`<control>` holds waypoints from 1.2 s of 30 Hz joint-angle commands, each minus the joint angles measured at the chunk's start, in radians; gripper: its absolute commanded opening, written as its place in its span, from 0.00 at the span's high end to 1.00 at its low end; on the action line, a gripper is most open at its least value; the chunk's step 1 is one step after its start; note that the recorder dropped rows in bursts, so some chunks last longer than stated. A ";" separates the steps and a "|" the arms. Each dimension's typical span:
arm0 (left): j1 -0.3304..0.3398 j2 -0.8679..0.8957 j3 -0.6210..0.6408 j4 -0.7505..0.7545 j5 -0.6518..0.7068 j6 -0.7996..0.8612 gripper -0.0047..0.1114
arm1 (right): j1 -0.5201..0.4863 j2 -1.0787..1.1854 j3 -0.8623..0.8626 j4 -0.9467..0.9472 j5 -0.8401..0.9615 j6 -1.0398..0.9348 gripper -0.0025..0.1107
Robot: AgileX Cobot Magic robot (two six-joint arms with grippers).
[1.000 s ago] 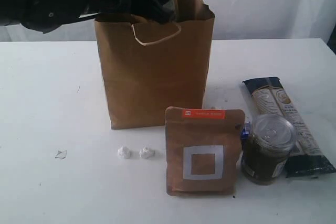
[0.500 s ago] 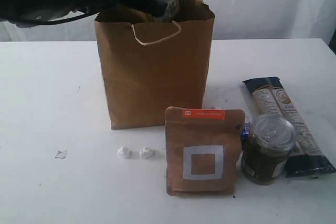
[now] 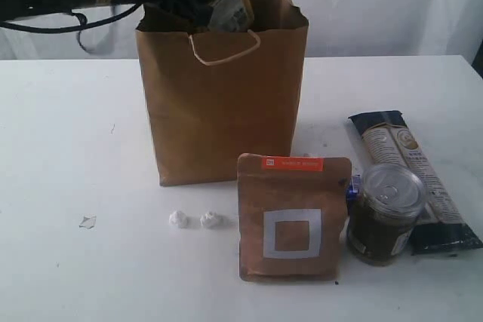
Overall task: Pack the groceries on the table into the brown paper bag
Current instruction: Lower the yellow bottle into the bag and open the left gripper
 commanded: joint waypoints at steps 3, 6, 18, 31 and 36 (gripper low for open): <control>0.013 -0.027 -0.017 0.118 -0.088 -0.081 0.96 | -0.004 -0.006 0.005 0.000 -0.012 0.003 0.98; 0.013 -0.027 -0.017 0.152 -0.119 -0.107 0.96 | -0.004 -0.006 0.005 0.000 -0.012 0.003 0.98; 0.033 -0.027 -0.064 0.280 -0.151 -0.235 0.96 | -0.004 -0.006 0.005 0.000 -0.010 0.003 0.98; 0.033 -0.027 -0.064 0.299 -0.140 -0.312 0.92 | -0.004 -0.006 0.005 0.000 -0.010 0.003 0.98; 0.033 -0.027 -0.064 0.301 -0.122 -0.339 0.60 | -0.004 -0.006 0.005 0.000 -0.010 0.003 0.98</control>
